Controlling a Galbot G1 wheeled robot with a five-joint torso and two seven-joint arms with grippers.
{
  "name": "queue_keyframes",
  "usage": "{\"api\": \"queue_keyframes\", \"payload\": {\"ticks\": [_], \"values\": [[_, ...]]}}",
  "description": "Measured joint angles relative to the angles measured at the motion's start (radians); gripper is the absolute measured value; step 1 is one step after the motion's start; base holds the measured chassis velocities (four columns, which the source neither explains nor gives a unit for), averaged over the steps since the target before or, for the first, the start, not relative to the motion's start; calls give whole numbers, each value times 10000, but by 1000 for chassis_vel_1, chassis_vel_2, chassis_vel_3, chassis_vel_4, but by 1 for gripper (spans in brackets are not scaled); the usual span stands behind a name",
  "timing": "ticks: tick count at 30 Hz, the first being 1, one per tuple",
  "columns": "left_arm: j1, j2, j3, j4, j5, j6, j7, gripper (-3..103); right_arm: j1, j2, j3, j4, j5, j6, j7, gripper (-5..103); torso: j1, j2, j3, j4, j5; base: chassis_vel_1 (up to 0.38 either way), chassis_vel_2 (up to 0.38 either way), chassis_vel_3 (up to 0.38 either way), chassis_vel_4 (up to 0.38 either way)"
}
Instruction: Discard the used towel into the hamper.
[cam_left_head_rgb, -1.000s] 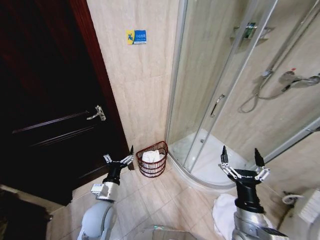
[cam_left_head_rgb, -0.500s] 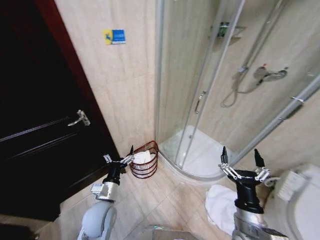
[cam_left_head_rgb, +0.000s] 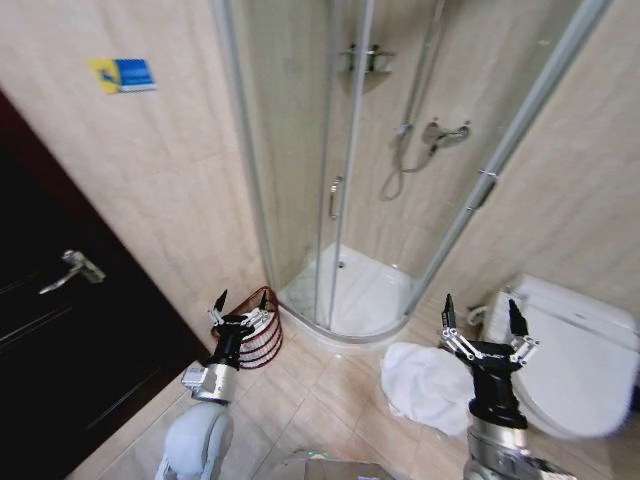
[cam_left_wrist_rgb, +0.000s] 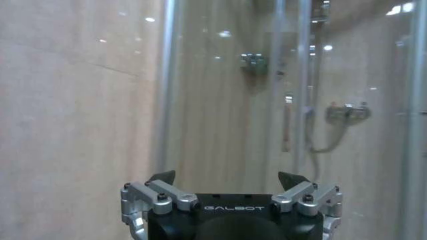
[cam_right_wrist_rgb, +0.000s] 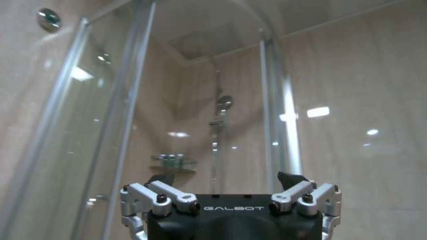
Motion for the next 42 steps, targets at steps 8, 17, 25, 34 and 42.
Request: {"api": "queue_keyframes", "payload": {"ticks": [8, 17, 25, 34, 42], "values": [[0, 0, 0, 0, 0, 0, 0, 100, -30, 52, -14, -6, -34, 41, -17, 100, 0, 0, 0, 0, 2, -123, -122, -124, -124], [0, 0, 1, 0, 0, 0, 1, 100, -20, 81, -34, 6, -37, 82, -88, 100, 0, 0, 0, -1, 2, -87, -91, -83, -92], [0, 0, 1, 0, 0, 0, 1, 100, 3, 184, -30, 19, -212, 88, 156, 100, -84, -186, -93, 2, 0, 0, 0, 0, 0], [0, 0, 0, 0, 0, 0, 1, 100, 23, 223, -18, -5, -225, 120, 212, 100, -328, -720, -382, 3, 1, 0, 0, 0, 0], [0, 0, 1, 0, 0, 0, 1, 100, 25, 219, -32, -46, -157, 229, 136, 100, -507, -1085, -570, 3, 1, 0, 0, 0, 0]]}}
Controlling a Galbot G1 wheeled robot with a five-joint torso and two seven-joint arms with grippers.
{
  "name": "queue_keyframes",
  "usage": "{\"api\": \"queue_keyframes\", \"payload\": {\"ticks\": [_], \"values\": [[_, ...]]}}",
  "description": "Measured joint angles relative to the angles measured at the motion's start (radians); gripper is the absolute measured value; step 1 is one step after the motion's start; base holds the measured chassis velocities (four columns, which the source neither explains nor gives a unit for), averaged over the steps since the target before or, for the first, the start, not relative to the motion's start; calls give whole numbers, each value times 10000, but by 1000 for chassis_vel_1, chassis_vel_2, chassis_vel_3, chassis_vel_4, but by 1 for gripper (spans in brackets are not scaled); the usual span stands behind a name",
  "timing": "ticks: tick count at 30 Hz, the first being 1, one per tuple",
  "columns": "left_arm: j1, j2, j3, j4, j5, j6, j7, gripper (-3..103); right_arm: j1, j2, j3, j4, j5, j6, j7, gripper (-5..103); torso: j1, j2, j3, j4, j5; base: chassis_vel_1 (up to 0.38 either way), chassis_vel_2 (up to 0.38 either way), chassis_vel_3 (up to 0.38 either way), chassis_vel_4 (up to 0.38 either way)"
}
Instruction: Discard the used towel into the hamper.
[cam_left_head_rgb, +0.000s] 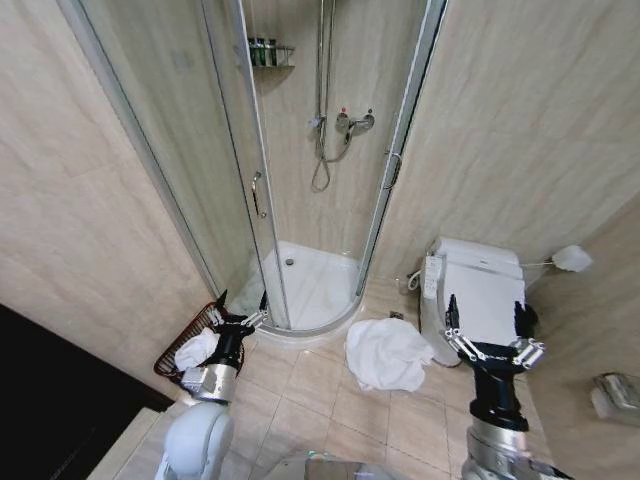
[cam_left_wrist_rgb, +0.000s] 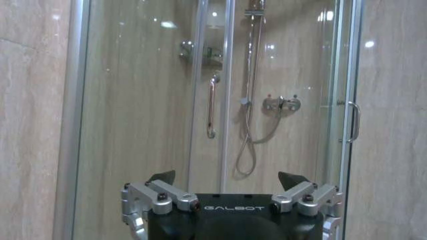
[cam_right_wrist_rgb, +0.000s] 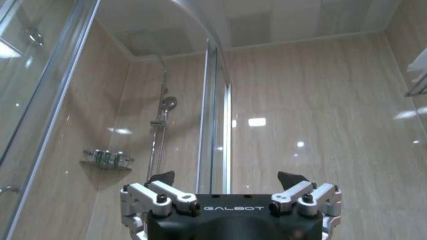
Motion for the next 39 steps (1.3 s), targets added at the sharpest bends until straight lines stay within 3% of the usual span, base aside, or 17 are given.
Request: {"api": "queue_keyframes", "payload": {"ticks": [29, 39], "values": [[0, 0, 0, 0, 0, 0, 0, 100, 27, -23, 7, 66, 16, -10, -35, 100, -817, -1794, -972, 0, 0, 0, 0, 0, 0], [0, 0, 0, 0, 0, 0, 0, 100, 14, -27, 2, 108, 8, -13, -49, 100, -990, -2183, -1189, 0, 0, 0, 0, 0, 0]]}}
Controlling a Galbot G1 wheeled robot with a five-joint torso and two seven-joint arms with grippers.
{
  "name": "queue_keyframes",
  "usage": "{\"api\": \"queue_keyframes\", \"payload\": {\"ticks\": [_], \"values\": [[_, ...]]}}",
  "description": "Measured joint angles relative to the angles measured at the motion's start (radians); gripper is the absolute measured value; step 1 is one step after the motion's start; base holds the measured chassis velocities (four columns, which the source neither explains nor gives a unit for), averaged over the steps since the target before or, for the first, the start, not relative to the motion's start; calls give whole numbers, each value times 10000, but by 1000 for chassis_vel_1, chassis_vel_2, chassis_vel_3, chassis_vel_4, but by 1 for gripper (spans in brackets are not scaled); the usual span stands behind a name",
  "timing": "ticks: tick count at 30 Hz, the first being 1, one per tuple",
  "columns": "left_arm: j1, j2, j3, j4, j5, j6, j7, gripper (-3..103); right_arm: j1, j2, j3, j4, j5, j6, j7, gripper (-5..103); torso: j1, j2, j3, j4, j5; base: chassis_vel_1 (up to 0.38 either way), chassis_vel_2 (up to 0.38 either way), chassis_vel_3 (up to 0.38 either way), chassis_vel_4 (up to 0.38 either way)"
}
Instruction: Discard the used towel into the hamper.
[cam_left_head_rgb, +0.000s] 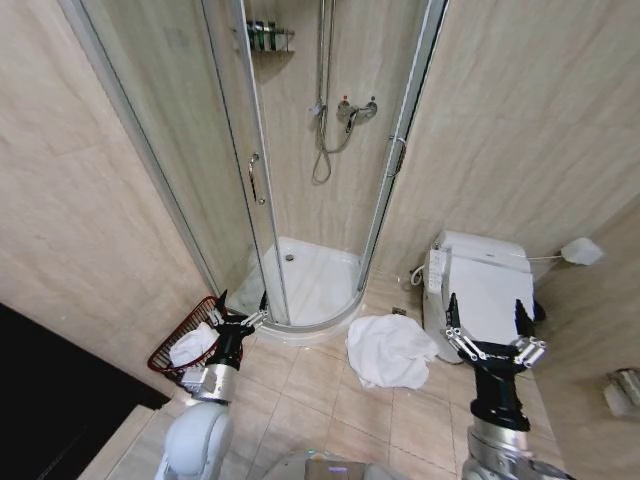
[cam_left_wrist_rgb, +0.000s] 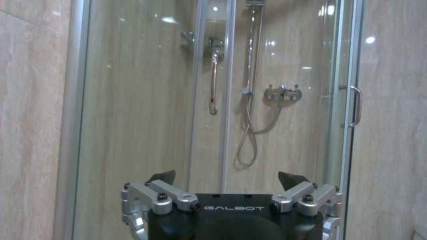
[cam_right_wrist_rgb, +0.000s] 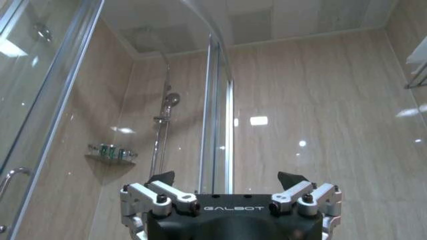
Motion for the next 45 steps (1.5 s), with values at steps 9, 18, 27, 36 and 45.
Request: {"api": "queue_keyframes", "payload": {"ticks": [9, 18, 27, 36, 45], "values": [[0, 0, 0, 0, 0, 0, 0, 100, 20, -24, -13, -1, 4, -25, -4, 100, -197, -439, -243, 0, 0, 0, 0, 0, 0], [0, 0, 0, 0, 0, 0, 0, 100, 32, -35, 3, -38, 27, -29, 1, 100, -425, -940, -512, 0, 0, 0, 0, 0, 0], [0, 0, 0, 0, 0, 0, 0, 100, 20, 3, 15, -79, 36, -5, 7, 100, -614, -1368, -755, 0, 0, 0, 0, 0, 0], [0, 0, 0, 0, 0, 0, 0, 100, -5, 31, 28, -117, 49, 42, 11, 100, -845, -1877, -1033, 0, 0, 0, 0, 0, 0], [0, 0, -1, 0, 0, 0, 0, 100, -29, -63, 35, -741, 1177, -299, 64, 100, -1046, -2324, -1278, 0, 0, 0, 0, 0, 0]]}}
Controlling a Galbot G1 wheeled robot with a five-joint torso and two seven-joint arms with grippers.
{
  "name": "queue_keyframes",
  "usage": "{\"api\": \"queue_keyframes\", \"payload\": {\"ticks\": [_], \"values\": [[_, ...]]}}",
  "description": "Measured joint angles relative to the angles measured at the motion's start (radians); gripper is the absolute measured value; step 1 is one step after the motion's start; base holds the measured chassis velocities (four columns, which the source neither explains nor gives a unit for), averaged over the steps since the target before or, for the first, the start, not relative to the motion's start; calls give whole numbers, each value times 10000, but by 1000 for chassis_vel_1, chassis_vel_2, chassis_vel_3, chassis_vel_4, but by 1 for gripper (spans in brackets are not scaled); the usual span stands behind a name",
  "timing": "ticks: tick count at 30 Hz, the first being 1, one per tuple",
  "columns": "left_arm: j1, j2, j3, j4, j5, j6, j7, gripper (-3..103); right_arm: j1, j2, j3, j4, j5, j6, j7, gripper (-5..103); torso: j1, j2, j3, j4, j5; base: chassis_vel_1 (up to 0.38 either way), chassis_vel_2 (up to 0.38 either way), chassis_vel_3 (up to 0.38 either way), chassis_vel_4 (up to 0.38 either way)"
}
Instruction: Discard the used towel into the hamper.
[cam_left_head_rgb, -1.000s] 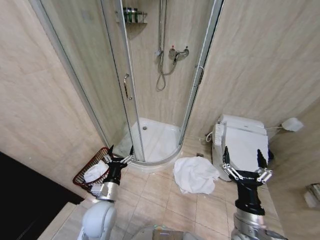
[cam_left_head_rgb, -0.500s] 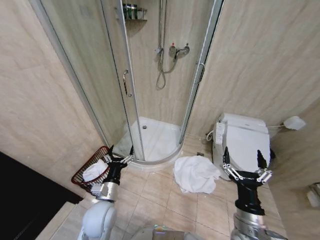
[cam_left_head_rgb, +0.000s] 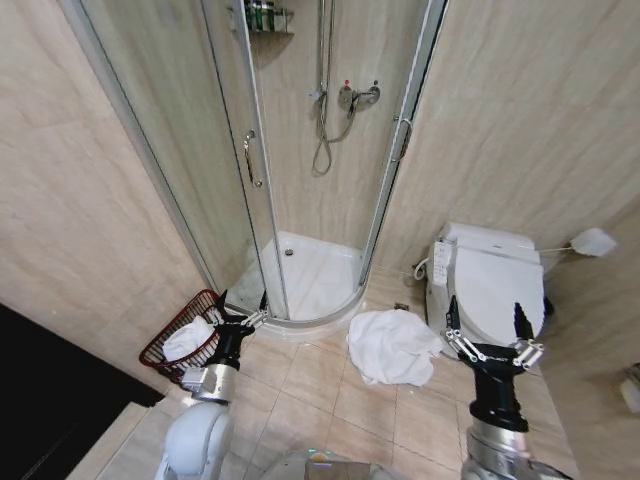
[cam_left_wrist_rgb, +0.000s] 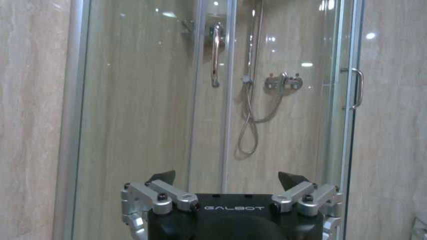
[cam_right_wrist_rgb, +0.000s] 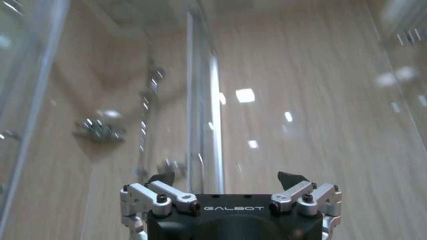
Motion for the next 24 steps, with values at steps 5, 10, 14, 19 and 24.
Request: {"api": "queue_keyframes", "payload": {"ticks": [5, 10, 14, 19, 24], "values": [[0, 0, 0, 0, 0, 0, 0, 100, 218, -348, 294, -1500, 1190, -270, 71, 100, -101, -233, -129, 1, 4, 0, 0, 0, 0], [0, 0, 0, 1, 0, 0, 0, 100, 203, -440, 611, -2165, 1438, -161, 116, 100, -185, -428, -239, -1, 3, 0, 0, 0, 0], [0, -1, 0, 0, 0, 0, 0, 100, 138, -399, 912, -2046, 1377, -53, 99, 100, -297, -680, -384, 2, -2, 0, 0, 0, 0], [0, -1, 0, 0, 0, 0, 0, 100, 73, -448, 959, -2050, 1247, -573, 116, 100, -404, -912, -508, 1, -1, 0, 0, 0, 0], [0, -1, 1, 0, 0, 0, 0, 100, 110, -803, 1089, -2768, 1468, -1591, -117, 100, -509, -1150, -642, 2, 3, 0, 0, 0, 0]]}}
